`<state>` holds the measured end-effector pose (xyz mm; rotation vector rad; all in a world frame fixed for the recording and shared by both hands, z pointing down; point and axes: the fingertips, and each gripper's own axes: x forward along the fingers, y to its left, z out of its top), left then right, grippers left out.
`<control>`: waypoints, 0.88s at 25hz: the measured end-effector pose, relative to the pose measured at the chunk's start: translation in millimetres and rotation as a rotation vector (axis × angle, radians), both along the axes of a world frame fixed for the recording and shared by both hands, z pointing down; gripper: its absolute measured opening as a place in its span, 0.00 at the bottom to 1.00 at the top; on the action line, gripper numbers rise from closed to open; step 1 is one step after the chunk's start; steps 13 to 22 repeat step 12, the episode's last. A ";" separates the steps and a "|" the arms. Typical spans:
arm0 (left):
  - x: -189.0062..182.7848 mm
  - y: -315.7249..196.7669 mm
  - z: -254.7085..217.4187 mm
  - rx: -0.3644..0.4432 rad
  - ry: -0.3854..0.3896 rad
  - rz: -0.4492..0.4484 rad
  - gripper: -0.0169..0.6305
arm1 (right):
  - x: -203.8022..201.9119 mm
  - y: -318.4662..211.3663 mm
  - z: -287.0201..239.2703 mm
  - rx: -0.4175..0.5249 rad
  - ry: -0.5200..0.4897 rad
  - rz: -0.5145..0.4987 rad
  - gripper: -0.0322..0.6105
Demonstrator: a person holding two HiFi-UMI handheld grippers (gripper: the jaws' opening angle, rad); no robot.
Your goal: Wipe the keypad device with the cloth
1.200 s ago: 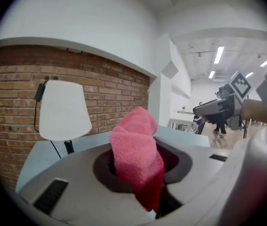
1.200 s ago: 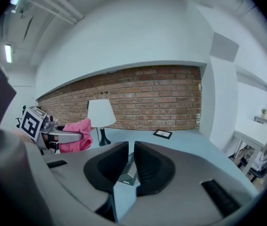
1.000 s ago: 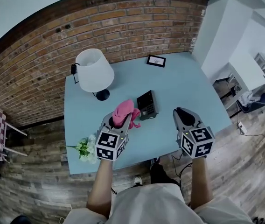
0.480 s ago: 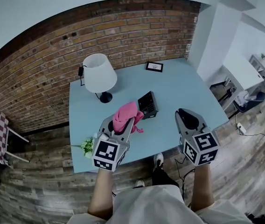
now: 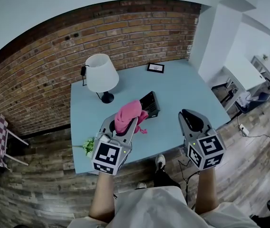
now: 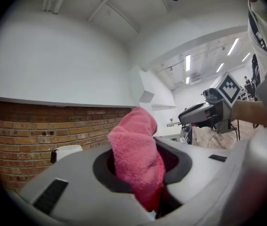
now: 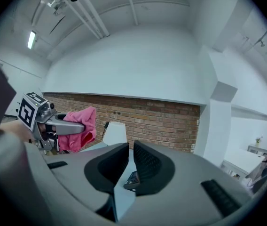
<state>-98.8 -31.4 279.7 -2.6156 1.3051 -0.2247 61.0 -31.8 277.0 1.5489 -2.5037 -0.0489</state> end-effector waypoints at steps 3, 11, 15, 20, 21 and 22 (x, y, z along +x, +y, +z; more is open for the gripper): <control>-0.6 1.6 0.5 -0.004 -0.002 0.003 0.24 | -0.8 2.3 1.2 -0.006 -0.002 0.000 0.14; -0.5 0.0 9.1 -0.023 -0.006 0.009 0.24 | -1.2 0.2 6.5 -0.011 -0.001 0.005 0.14; -0.5 -0.4 9.9 -0.024 -0.006 0.010 0.24 | -1.2 -0.1 7.0 -0.010 0.000 0.006 0.14; -0.5 -0.4 9.9 -0.024 -0.006 0.010 0.24 | -1.2 -0.1 7.0 -0.010 0.000 0.006 0.14; -0.5 -0.4 9.9 -0.024 -0.006 0.010 0.24 | -1.2 -0.1 7.0 -0.010 0.000 0.006 0.14; -0.5 -0.4 9.9 -0.024 -0.006 0.010 0.24 | -1.2 -0.1 7.0 -0.010 0.000 0.006 0.14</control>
